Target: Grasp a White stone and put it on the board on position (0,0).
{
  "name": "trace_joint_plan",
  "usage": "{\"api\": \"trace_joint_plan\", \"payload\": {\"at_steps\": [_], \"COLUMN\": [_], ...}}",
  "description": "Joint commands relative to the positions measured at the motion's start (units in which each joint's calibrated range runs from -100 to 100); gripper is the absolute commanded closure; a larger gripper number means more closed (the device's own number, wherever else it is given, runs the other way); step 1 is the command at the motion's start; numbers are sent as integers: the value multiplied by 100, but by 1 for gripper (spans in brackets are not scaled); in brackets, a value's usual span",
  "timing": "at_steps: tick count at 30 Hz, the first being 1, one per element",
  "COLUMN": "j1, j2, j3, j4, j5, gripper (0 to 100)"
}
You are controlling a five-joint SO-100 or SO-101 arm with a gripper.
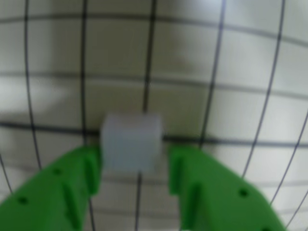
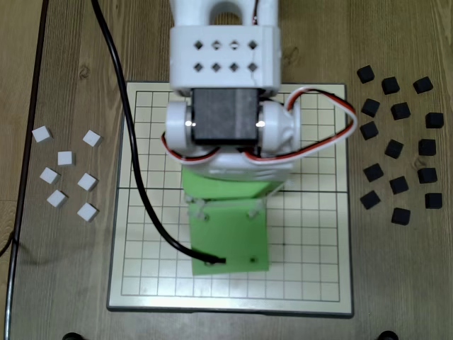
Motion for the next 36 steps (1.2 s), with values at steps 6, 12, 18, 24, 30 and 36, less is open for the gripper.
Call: {"api": "trace_joint_plan", "payload": {"at_steps": [6,12,18,24,30,36], "j1": [-116,-134,-125,-134,-152,-189], "j2": [-514,-514,-497,-539,-1141,-2828], "j3": [-1574,-1709,-1709,-1661,-898,1334], "j4": [633,715,707,715,649,21], "j5": [24,15,24,15,-44,-166], "gripper": [88,88,88,88,88,88]}}
